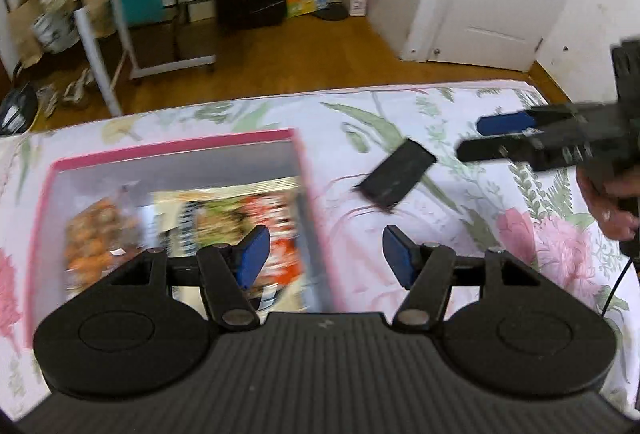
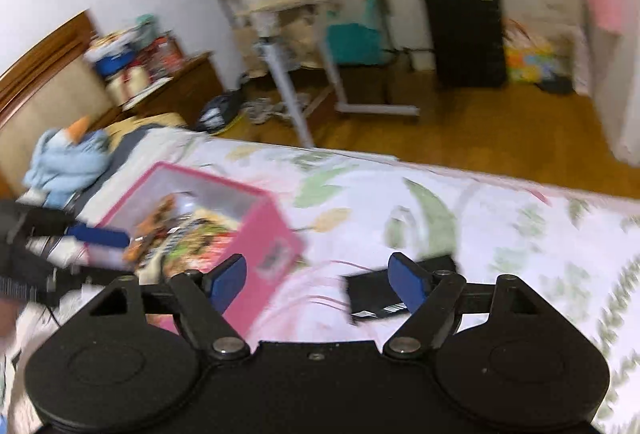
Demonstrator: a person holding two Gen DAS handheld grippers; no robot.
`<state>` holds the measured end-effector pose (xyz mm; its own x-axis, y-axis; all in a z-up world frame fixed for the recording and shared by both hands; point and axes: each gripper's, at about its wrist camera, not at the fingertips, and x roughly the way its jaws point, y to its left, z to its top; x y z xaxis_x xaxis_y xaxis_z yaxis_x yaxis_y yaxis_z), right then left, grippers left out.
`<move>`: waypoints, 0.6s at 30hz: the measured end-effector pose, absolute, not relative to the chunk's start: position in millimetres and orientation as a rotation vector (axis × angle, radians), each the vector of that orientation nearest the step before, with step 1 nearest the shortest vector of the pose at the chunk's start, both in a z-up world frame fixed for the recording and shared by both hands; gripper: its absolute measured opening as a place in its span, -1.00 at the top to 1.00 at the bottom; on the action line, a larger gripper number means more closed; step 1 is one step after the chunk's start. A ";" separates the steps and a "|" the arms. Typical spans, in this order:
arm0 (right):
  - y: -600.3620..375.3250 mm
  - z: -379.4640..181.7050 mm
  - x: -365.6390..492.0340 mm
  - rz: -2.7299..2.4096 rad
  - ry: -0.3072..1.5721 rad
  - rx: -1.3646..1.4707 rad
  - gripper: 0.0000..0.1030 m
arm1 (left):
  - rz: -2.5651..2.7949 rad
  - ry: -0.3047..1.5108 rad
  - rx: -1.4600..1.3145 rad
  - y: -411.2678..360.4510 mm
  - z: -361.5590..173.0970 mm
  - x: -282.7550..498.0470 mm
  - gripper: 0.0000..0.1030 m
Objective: Organize snacks
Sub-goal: 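Grasp the black wrapped bar with the left gripper while the right gripper grasps it too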
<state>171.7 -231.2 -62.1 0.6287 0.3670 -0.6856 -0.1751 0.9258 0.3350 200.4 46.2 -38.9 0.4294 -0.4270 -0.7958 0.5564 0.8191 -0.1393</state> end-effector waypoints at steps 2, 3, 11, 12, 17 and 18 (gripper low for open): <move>-250.2 -71.6 176.6 0.276 0.842 0.271 -0.59 | -0.644 0.967 0.129 20.6 -51.6 198.1 -0.19; -258.2 -76.7 179.8 0.266 0.836 0.281 -0.59 | -0.657 0.982 0.109 8.9 -59.1 199.5 -0.19; -278.6 -146.0 201.5 0.282 0.776 0.196 -0.39 | -0.569 0.991 0.064 -65.2 -120.0 219.1 -0.12; -280.3 -156.1 203.6 0.278 0.774 0.210 -0.36 | -0.550 1.004 0.061 -70.2 -128.8 224.5 -0.12; -294.6 -188.7 219.4 0.227 0.774 0.327 -0.35 | -0.435 1.040 0.041 -82.0 -163.7 246.9 -0.12; -295.3 -191.9 222.0 0.224 0.784 0.329 -0.35 | -0.420 1.051 0.026 -80.9 -168.5 250.8 -0.12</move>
